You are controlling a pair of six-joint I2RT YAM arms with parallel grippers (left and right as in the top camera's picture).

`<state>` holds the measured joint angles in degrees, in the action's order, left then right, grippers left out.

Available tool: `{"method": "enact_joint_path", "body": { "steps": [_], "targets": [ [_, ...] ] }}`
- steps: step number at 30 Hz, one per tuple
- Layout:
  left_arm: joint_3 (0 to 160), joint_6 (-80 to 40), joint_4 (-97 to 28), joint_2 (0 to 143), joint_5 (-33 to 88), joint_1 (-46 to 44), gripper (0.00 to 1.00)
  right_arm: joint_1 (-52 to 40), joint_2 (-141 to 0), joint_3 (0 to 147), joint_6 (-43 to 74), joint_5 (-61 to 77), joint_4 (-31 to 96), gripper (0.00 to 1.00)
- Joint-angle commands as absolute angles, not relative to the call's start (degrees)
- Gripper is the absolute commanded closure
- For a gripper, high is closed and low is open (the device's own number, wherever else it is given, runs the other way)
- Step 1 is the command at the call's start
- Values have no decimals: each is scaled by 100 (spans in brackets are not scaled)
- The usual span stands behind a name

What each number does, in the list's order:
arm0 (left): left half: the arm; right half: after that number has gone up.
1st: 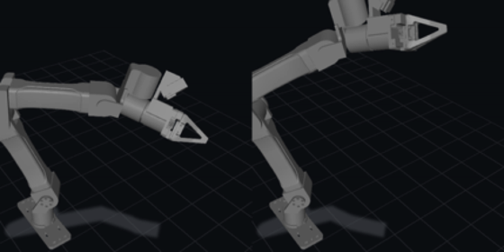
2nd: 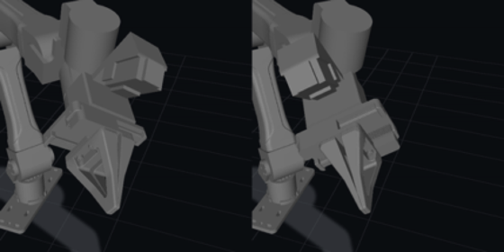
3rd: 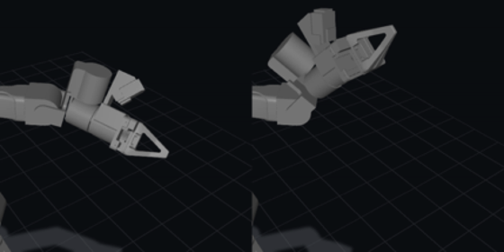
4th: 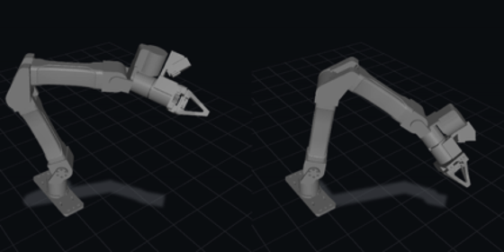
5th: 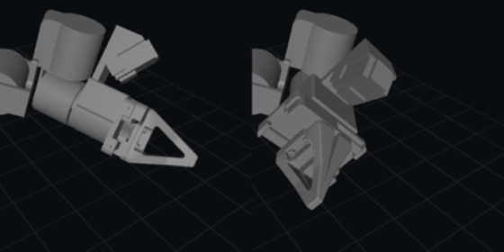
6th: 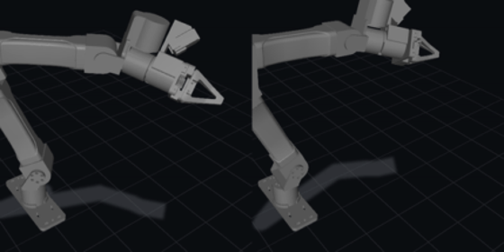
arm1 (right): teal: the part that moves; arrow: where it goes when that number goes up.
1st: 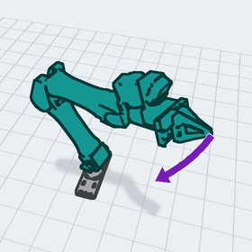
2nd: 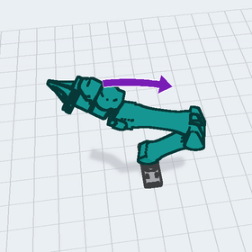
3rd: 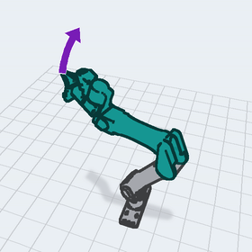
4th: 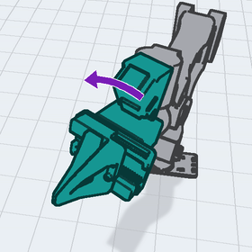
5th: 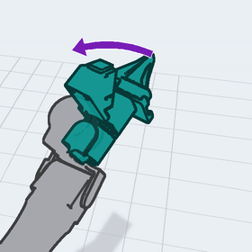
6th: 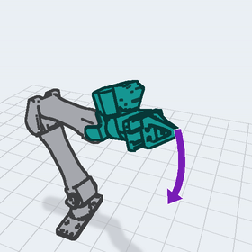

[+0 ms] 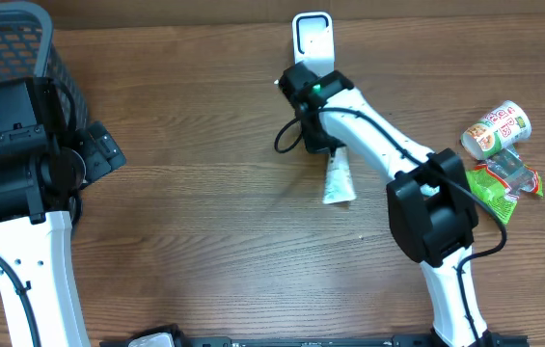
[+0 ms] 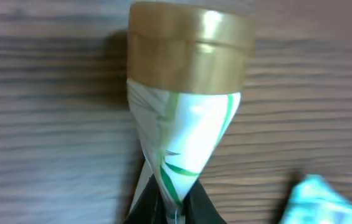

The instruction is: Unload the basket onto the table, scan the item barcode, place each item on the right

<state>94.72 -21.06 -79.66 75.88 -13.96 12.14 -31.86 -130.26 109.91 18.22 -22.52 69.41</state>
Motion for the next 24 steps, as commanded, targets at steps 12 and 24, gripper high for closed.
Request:
{"method": "enact_joint_path", "body": {
  "steps": [12, 24],
  "targets": [
    [9467, -2187, -7946, 7566, -1391, 1232, 0, -3868, -12807, 10665, 1734, -1577, 5830, 64],
    [9467, -2189, -7946, 7566, -1391, 1232, 0, -3789, -12805, 10654, 1367, -2272, 5920, 43]
  ]
}}
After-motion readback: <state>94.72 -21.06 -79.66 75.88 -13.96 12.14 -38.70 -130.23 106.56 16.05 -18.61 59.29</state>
